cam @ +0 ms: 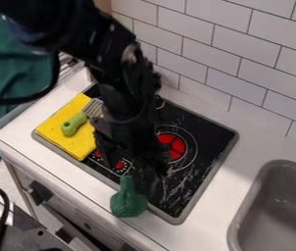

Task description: Put the broccoli in the silver pot

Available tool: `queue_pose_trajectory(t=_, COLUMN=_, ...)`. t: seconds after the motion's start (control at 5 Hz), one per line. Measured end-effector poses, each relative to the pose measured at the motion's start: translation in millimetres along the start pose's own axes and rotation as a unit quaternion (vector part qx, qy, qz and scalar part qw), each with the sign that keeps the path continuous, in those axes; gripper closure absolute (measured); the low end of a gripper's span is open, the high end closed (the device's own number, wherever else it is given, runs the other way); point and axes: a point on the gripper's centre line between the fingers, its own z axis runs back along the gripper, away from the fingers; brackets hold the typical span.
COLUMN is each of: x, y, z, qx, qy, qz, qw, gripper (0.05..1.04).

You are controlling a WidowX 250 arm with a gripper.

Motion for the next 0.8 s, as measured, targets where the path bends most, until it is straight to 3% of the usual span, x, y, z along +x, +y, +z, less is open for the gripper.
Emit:
queue_pose_trajectory(t=0.4, x=-4.9, y=7.9, z=-28.7, qx=-0.005, qy=0.015, qz=0.016, qw=0.9998, gripper=0.083)
queue_pose_trajectory(t=0.8, x=-1.3, y=17.6, z=-34.3, qx=0.005, qy=0.015, qz=0.024, qw=0.9996, gripper=0.133)
